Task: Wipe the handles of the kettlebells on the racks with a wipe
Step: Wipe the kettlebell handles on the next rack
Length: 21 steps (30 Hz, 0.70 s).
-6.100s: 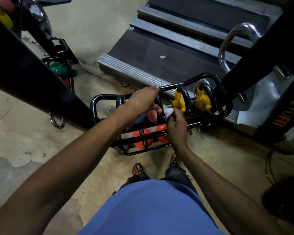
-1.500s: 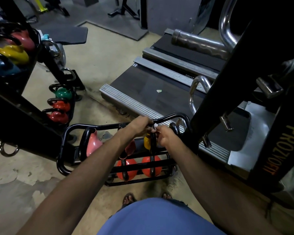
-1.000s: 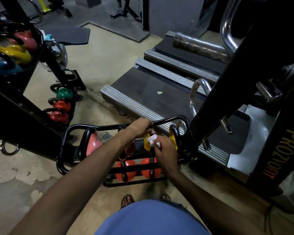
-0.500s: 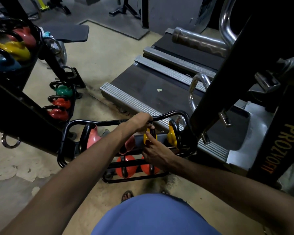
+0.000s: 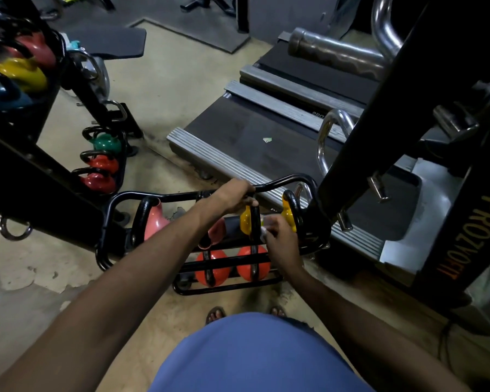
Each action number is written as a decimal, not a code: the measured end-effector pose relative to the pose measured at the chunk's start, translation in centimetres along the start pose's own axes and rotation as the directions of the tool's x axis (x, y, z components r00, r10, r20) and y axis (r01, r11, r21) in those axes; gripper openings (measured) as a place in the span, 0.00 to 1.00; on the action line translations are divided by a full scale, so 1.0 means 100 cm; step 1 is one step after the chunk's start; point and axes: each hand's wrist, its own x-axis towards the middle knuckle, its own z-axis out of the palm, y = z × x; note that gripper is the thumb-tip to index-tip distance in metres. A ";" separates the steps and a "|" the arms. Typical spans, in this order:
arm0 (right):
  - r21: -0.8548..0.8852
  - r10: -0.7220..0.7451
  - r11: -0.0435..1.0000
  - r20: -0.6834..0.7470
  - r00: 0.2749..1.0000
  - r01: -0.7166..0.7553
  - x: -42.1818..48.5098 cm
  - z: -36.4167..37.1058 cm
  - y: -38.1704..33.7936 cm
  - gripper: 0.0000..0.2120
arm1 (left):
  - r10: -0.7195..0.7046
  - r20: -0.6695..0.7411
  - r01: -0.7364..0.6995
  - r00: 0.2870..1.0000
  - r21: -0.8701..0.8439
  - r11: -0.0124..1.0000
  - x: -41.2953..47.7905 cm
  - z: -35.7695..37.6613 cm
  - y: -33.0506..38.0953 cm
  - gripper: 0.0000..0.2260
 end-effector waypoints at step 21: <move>0.591 0.536 0.542 0.305 0.787 -0.598 0.047 0.010 -0.017 0.05 | -0.045 0.035 0.048 0.998 -0.074 0.996 -0.008 -0.001 -0.004 0.13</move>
